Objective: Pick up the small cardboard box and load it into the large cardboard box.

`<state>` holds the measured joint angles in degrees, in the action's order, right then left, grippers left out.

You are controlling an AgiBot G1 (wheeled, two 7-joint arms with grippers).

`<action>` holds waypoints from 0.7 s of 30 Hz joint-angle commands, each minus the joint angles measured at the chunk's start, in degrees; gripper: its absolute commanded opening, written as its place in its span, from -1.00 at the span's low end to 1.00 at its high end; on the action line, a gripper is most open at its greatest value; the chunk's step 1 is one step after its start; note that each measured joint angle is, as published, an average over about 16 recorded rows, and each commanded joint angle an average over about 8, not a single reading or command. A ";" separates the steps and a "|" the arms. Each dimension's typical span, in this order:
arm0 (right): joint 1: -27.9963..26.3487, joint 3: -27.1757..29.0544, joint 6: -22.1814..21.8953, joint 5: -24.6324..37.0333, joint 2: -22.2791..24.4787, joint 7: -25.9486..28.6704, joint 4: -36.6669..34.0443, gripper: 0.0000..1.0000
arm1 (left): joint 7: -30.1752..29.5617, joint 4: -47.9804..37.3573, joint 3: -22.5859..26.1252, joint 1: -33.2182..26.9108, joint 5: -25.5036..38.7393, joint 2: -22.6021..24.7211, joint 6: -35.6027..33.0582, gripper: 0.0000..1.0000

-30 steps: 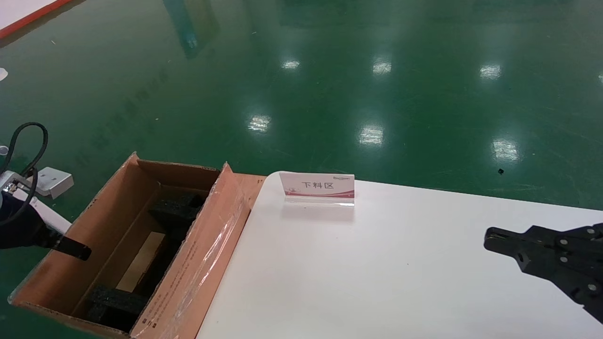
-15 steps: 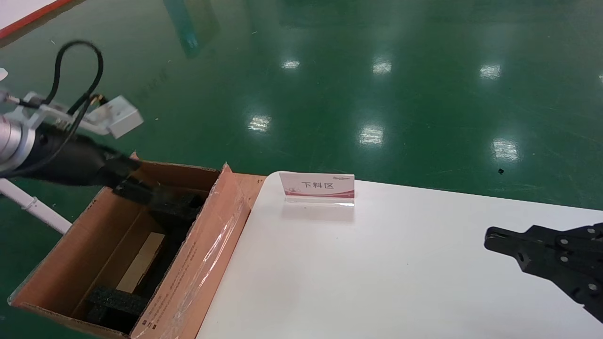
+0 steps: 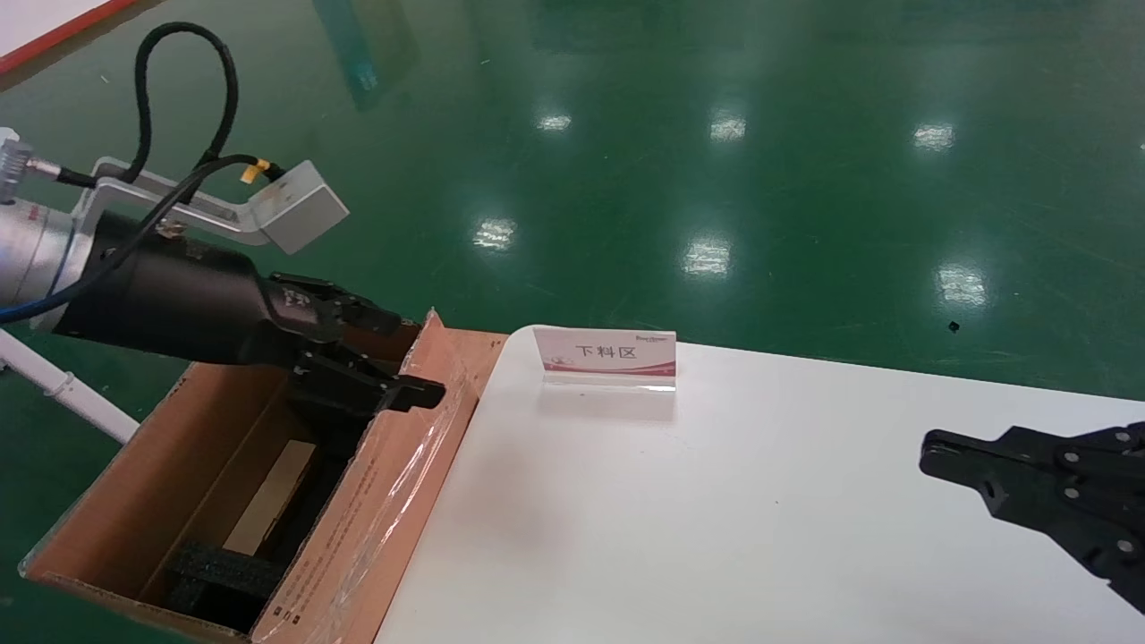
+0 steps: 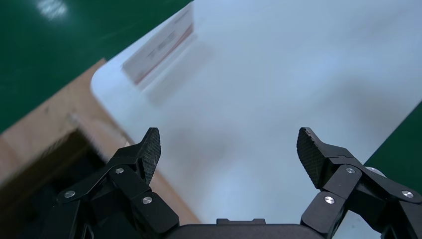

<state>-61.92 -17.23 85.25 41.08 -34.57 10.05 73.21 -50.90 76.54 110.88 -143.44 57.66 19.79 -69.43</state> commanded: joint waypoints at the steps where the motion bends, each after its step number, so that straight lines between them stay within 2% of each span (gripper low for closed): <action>1: 0.00 0.00 0.00 0.00 0.00 0.00 -0.01 1.00 | 1.11 -0.10 -2.54 2.16 -0.85 0.44 -0.48 1.00; 21: -0.02 -0.06 -0.01 -0.03 0.02 -0.03 -0.02 1.00 | 15.60 -1.17 -36.80 31.75 -6.40 5.93 -6.34 1.00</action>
<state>-61.94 -17.29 85.24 41.05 -34.55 10.02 73.19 -35.31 75.38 74.11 -111.72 51.27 25.71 -75.76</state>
